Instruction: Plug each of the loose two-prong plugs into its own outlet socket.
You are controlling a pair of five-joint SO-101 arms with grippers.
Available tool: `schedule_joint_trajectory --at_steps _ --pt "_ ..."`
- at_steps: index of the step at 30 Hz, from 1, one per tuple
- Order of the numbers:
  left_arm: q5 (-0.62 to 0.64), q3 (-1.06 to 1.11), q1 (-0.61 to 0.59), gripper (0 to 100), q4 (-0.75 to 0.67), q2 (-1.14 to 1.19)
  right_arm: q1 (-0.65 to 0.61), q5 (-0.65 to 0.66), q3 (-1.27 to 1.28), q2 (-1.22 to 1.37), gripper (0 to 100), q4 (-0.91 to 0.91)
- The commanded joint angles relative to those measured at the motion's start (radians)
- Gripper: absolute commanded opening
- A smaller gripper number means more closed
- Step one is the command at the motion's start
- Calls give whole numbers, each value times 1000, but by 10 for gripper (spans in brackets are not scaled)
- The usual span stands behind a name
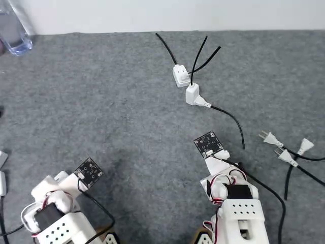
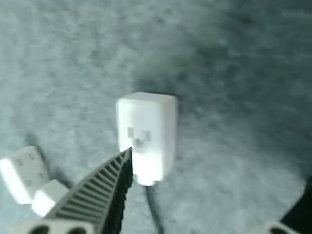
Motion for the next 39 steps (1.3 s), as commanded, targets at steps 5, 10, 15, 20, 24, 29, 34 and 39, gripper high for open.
schedule_joint_trajectory --at_steps 5,10,15,20,24,29,34,39 --pt "32 -220 8 491 184 14 2 -8 -8 -10 339 -15" --pt "61 -360 41 491 252 15 2 -8 -8 -10 339 -16" --pt "141 -496 133 491 328 17 2 -8 -8 -10 339 -16" --pt "245 -639 249 491 390 23 2 -8 -6 -10 339 -16" --pt "287 -808 262 491 400 167 2 -8 -6 -10 339 -16" --pt "304 -1072 258 491 491 451 2 -8 -6 -10 339 -16" --pt "318 -1132 262 491 466 569 2 -8 -6 -10 339 -16" --pt "318 -1121 258 491 359 640 2 -8 -6 -10 339 -16"
